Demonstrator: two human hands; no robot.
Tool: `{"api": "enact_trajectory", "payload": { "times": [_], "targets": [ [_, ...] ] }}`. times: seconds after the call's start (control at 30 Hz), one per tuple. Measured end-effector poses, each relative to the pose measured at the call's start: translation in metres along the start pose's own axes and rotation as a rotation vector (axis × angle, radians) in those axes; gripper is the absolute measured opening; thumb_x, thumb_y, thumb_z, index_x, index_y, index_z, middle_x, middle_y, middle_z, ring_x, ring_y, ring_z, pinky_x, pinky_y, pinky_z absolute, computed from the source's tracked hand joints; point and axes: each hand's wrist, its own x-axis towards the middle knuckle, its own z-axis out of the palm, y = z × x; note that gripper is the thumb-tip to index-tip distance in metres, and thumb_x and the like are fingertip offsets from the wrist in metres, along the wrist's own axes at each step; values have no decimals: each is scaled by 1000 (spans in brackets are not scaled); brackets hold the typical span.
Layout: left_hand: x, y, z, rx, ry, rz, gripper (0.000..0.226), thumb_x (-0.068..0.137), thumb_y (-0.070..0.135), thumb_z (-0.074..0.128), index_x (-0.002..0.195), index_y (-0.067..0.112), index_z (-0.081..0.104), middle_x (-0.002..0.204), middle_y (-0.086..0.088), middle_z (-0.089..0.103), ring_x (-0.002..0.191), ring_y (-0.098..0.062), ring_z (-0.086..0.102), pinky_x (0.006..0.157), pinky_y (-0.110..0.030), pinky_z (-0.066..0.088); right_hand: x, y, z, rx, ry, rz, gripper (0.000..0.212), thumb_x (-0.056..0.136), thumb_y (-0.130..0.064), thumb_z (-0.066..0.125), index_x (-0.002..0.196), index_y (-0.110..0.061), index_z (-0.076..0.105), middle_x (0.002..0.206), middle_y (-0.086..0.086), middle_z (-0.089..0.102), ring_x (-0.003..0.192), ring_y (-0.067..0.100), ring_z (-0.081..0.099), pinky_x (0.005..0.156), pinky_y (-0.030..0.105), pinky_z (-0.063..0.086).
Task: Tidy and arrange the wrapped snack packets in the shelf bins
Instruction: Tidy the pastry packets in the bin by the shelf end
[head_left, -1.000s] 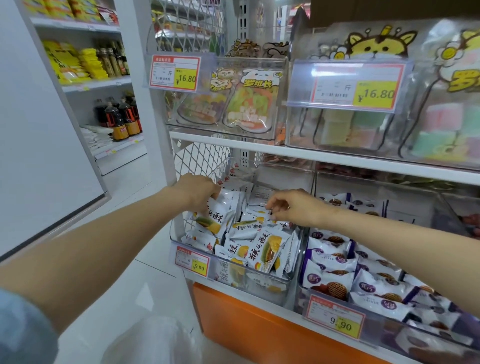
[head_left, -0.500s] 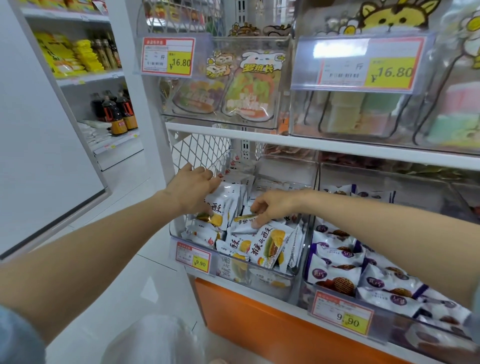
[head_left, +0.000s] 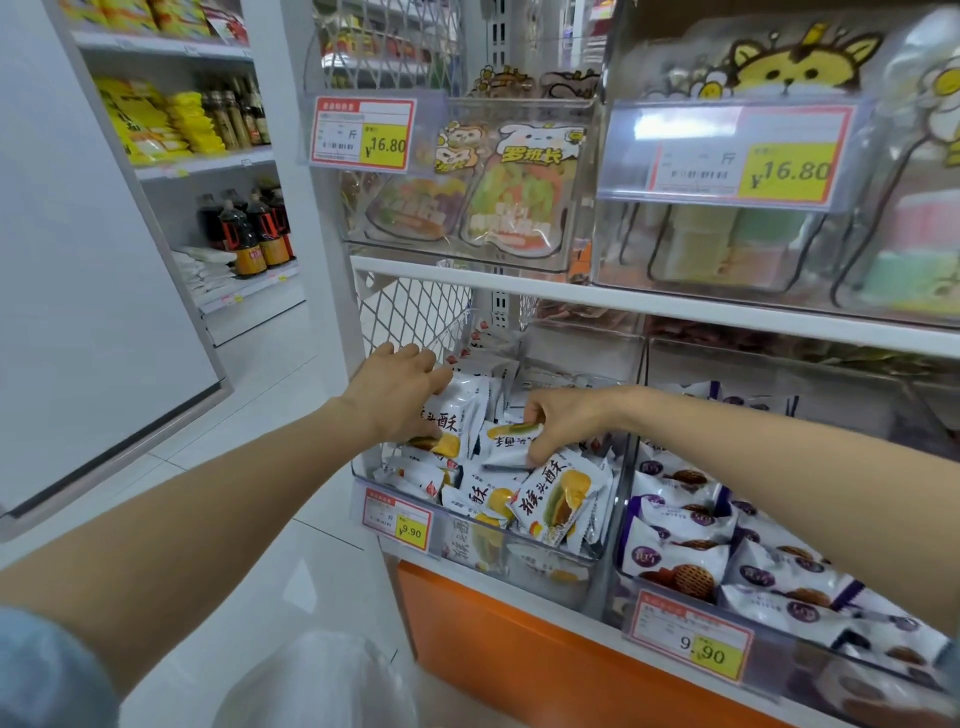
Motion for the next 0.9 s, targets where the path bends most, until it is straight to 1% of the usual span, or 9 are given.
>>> {"api": "enact_trajectory", "payload": {
  "times": [0.2,0.3,0.4,0.47,0.5,0.6,0.7,0.8,0.9],
  "targets": [
    [1,-2,-4,-68,-58,-26,54,82,56,58,121,20,47,121,-2,50,115,-21,45,92,-33,36,-16,3,-7,36,266,-135,60,75,-19,76,123,-16,40,109,1,46,85,9,44,61,19,35],
    [2,-2,-12,-168,13,-67,33,90,32,54,120,19,50,123,-2,52,117,-21,44,93,-32,34,-27,7,-11,68,375,-176,62,69,-14,80,119,-21,44,109,1,45,90,14,44,63,22,37],
    [6,9,-30,-656,193,-210,25,91,8,48,115,11,56,116,-8,60,111,-25,52,91,-33,41,-39,9,-14,180,380,-218,61,65,-7,82,114,-24,49,116,4,53,103,25,52,85,34,45],
    [9,21,-45,-1057,141,-266,28,92,18,56,117,9,51,111,-8,62,106,-23,57,89,-34,46,-46,8,-14,259,366,-243,61,65,-5,81,112,-26,49,113,4,56,105,27,54,87,36,46],
    [10,27,-52,-1208,64,-258,38,89,24,63,119,9,47,111,-7,62,104,-21,58,90,-34,47,-48,7,-13,289,364,-251,62,65,-5,82,112,-29,49,115,4,57,106,26,54,89,37,46],
    [13,42,-61,-1392,-123,-214,55,79,14,74,124,4,44,109,-8,61,100,-21,59,90,-31,51,-54,5,-11,401,376,-282,67,63,-2,82,106,-40,47,120,4,56,109,23,54,92,42,48],
    [10,45,-66,-1495,-132,-213,46,79,-2,69,121,3,50,93,-1,56,84,-14,56,65,-11,50,-60,7,-10,547,438,-264,68,65,4,79,111,-32,44,111,7,57,98,21,57,83,41,51],
    [5,41,-66,-1643,-85,-260,45,80,-1,68,120,8,49,86,3,56,78,-11,57,54,-6,44,-65,12,-9,748,410,-206,45,74,-3,75,105,-23,50,102,6,62,88,21,63,84,36,54],
    [-1,40,-64,-1696,-107,-277,52,80,1,68,125,12,44,91,-2,57,80,-13,59,60,-14,48,-66,11,-1,867,321,-195,17,82,-10,69,93,-17,58,96,5,68,82,16,66,80,26,54]
  ]
}}
